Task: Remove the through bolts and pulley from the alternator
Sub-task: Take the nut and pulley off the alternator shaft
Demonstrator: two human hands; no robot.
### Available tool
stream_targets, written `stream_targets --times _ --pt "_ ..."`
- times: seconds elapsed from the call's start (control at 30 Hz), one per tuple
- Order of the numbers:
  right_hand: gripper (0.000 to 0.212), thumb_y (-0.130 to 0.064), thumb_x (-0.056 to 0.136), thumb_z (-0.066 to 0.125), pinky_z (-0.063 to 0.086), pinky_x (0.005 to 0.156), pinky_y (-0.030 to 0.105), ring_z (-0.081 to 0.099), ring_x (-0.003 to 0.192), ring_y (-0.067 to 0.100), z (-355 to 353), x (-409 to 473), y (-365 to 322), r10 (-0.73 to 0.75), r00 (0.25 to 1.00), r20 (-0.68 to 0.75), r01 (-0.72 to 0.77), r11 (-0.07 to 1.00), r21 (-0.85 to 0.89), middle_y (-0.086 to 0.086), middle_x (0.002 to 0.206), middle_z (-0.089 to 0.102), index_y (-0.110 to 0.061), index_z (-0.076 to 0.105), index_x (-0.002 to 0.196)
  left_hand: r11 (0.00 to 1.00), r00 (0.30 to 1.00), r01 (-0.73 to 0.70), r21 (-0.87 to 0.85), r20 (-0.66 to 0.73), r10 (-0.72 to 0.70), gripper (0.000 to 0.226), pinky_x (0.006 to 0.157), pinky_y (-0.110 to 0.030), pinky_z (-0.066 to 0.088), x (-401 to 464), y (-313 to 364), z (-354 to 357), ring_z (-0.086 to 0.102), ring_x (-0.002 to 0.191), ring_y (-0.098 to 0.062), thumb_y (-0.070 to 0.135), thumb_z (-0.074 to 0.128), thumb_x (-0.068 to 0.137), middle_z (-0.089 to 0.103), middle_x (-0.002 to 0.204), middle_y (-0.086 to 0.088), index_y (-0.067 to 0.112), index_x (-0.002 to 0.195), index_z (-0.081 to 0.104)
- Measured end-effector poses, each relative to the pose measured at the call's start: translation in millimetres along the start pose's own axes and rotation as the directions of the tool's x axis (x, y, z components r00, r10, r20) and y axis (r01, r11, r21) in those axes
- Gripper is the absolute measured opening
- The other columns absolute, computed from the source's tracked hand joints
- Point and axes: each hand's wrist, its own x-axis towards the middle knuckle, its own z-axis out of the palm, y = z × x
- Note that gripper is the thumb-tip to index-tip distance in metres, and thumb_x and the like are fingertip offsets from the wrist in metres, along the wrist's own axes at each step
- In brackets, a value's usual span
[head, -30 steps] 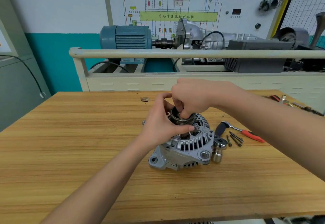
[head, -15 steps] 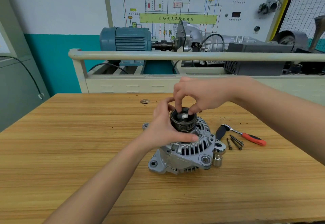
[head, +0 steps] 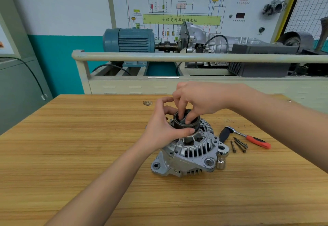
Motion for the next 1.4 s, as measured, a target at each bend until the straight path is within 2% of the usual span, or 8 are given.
stream_targets --times 0.23,0.37,0.67,1.0,1.13,1.27,1.33,1.4 --pt "0.015 -0.030 0.085 0.070 0.044 0.080 0.023 0.056 0.085 0.006 -19 -31 11 0.166 0.955 -0.247 -0.104 0.963 0.249 -0.006 0.095 0.061 -0.020 0.074 0.095 0.999 0.999 -0.018 0.029 -0.029 0.018 0.091 0.088 -0.028 0.047 -1 6 9 0.060 0.101 -0.007 0.032 0.093 0.053 0.063 0.103 0.006 0.031 0.124 0.036" --pt "0.012 -0.027 0.086 0.070 0.041 0.061 0.007 0.057 0.075 -0.002 -7 -59 33 0.428 0.834 -0.348 -0.309 0.885 0.349 -0.010 0.081 0.065 -0.017 0.072 0.091 0.999 0.999 -0.026 -0.039 -0.032 0.025 0.090 0.085 -0.015 0.046 -1 7 5 0.062 0.095 0.003 0.020 0.093 0.053 0.068 0.099 0.006 0.028 0.123 0.038" --pt "0.019 -0.019 0.081 0.075 0.047 0.068 0.021 0.062 0.079 0.011 103 -92 49 0.617 0.761 0.201 -0.648 0.734 0.202 -0.013 0.072 0.058 -0.025 0.062 0.069 0.955 0.984 -0.126 -0.270 -0.159 0.084 0.078 0.075 -0.020 0.055 19 64 -40 0.071 0.092 -0.011 0.025 0.085 0.046 0.075 0.094 0.007 0.023 0.114 0.046" --pt "0.027 -0.013 0.071 0.078 0.032 0.047 0.015 0.057 0.065 0.010 153 -103 38 0.629 0.746 0.217 -0.665 0.719 0.202 -0.010 0.064 0.058 -0.024 0.055 0.062 0.988 0.999 0.012 -0.157 -0.036 -0.017 0.085 0.083 -0.032 0.053 3 58 -17 0.071 0.091 -0.011 -0.001 0.087 0.057 0.074 0.095 0.000 0.025 0.124 0.042" --pt "0.019 -0.019 0.076 0.079 0.044 0.060 0.018 0.059 0.072 0.008 143 -110 35 0.636 0.727 0.257 -0.686 0.680 0.259 -0.009 0.075 0.061 -0.023 0.061 0.072 0.992 1.000 0.020 -0.128 -0.012 -0.022 0.085 0.090 -0.040 0.053 6 71 -2 0.070 0.094 -0.015 0.000 0.088 0.058 0.071 0.102 -0.003 0.026 0.124 0.041" --pt "0.021 -0.028 0.095 0.056 0.057 0.072 0.027 0.068 0.078 0.017 91 -119 32 0.764 0.639 -0.090 -0.448 0.464 0.764 0.005 0.089 0.071 -0.010 0.066 0.097 1.000 0.998 -0.020 -0.014 0.066 0.020 0.088 0.095 -0.046 0.051 10 84 28 0.066 0.102 -0.021 0.003 0.089 0.059 0.066 0.110 -0.002 0.025 0.126 0.037" --pt "0.039 -0.041 0.097 0.047 0.057 0.062 0.027 0.072 0.074 0.021 62 -126 26 0.778 0.625 -0.065 -0.135 0.190 0.972 0.008 0.085 0.074 -0.007 0.066 0.102 0.997 0.992 -0.063 0.042 0.115 0.058 0.089 0.093 -0.046 0.052 14 89 49 0.064 0.103 -0.021 0.002 0.089 0.058 0.064 0.110 -0.003 0.023 0.127 0.036" --pt "0.044 -0.049 0.090 0.055 0.057 0.061 0.026 0.072 0.075 0.020 50 -134 21 0.746 0.666 -0.028 -0.098 0.125 0.987 0.007 0.089 0.074 -0.009 0.067 0.105 0.994 0.984 -0.092 0.064 0.161 0.081 0.089 0.089 -0.049 0.052 20 91 72 0.063 0.104 -0.022 0.001 0.088 0.058 0.062 0.111 -0.005 0.020 0.128 0.035"
